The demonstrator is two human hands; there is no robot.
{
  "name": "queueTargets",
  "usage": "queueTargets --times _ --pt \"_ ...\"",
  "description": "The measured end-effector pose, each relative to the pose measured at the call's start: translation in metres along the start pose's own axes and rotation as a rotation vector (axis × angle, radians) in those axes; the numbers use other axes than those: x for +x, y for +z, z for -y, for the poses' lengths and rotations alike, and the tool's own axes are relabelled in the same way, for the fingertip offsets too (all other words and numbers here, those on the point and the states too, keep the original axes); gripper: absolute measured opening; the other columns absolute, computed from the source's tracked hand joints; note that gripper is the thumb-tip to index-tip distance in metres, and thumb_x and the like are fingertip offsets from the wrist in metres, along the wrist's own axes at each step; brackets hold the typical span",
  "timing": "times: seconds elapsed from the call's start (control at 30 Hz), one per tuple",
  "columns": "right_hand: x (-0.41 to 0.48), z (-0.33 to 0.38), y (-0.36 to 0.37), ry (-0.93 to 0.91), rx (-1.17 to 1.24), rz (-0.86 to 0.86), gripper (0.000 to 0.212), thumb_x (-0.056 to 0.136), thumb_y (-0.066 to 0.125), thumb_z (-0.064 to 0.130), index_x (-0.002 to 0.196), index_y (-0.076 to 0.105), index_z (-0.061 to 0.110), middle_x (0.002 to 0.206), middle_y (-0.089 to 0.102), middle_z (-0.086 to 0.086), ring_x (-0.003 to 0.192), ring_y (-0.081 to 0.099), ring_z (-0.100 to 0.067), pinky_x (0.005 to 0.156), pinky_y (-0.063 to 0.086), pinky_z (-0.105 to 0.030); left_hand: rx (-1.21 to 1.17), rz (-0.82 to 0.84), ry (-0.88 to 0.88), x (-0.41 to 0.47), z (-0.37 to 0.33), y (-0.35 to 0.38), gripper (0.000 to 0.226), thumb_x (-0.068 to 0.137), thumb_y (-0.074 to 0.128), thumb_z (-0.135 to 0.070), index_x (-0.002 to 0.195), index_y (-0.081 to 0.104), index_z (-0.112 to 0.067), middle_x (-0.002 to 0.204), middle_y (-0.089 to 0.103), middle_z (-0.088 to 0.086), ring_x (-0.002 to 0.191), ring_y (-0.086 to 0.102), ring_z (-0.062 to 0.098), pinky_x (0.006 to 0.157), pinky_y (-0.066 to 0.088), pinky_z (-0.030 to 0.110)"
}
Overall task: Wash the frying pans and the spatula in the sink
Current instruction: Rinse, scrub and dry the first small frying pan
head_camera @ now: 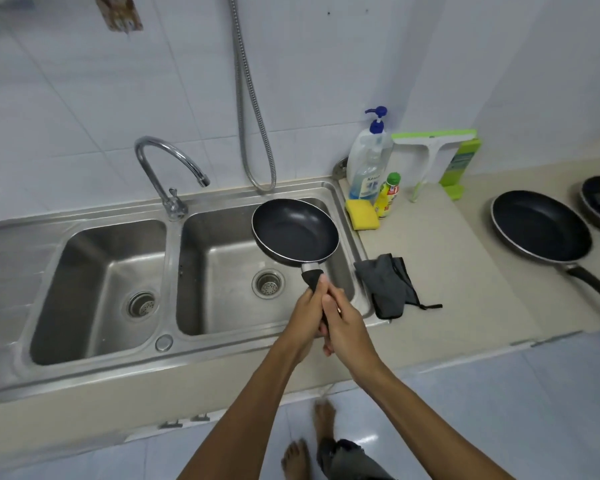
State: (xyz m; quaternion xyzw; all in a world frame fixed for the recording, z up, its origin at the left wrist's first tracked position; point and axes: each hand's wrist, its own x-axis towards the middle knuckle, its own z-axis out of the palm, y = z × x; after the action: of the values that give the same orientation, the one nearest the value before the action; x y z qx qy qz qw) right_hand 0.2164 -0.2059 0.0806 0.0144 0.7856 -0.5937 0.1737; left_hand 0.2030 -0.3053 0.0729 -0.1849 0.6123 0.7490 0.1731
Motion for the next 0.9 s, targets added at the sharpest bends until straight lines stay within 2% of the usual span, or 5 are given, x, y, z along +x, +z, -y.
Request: queueTargets --times 0.1,0.23,0.53,0.77,0.9 --pt "-0.013 -0.016 -0.022 -0.015 -0.022 -0.081 0.041 0.106 0.040 0.047 0.147 0.044 0.047 0.078 0.051 0.023 0.067 0.052 0.003 0.057 0.042 -0.015 0.127 0.048 0.011 -0.004 -0.003 0.020 0.055 0.101 0.037 -0.060 0.103 0.066 -0.014 0.086 0.074 0.002 0.076 0.071 0.020 0.062 0.057 0.032" --pt "-0.023 -0.043 -0.065 -0.006 -0.073 -0.178 0.043 0.105 0.042 0.046 0.148 0.045 0.042 0.075 0.056 0.019 0.064 0.053 0.000 0.062 0.043 -0.022 0.068 0.036 -0.023 0.009 0.004 0.053 0.026 0.103 0.054 -0.034 0.109 0.071 -0.015 0.101 0.077 0.000 0.088 0.072 0.009 0.075 0.052 0.022" --pt "-0.020 -0.091 -0.174 0.020 -0.053 -0.308 0.041 0.106 0.042 0.042 0.146 0.048 0.039 0.081 0.059 0.017 0.064 0.054 -0.003 0.061 0.044 -0.023 0.112 0.095 -0.038 0.043 0.013 0.170 0.021 0.100 0.059 -0.013 0.119 0.066 -0.006 0.104 0.071 0.005 0.072 0.070 0.001 0.051 0.046 0.005" --pt "0.022 -0.131 -0.266 0.003 -0.106 -0.259 0.044 0.107 0.041 0.042 0.150 0.045 0.036 0.117 0.060 0.014 0.102 0.057 -0.007 0.087 0.051 -0.030 0.123 0.027 -0.085 0.097 0.024 0.261 0.012 0.100 0.058 -0.015 0.094 0.066 -0.023 0.091 0.071 -0.004 0.073 0.067 0.004 0.078 0.046 0.029" --pt "0.036 -0.139 -0.297 -0.007 -0.098 -0.212 0.041 0.108 0.042 0.035 0.149 0.047 0.032 0.130 0.055 0.023 0.111 0.055 0.002 0.096 0.044 -0.016 0.106 -0.040 -0.103 0.118 0.032 0.290 0.017 0.101 0.057 -0.015 0.114 0.066 -0.017 0.099 0.071 -0.002 0.081 0.068 0.007 0.075 0.045 0.026"
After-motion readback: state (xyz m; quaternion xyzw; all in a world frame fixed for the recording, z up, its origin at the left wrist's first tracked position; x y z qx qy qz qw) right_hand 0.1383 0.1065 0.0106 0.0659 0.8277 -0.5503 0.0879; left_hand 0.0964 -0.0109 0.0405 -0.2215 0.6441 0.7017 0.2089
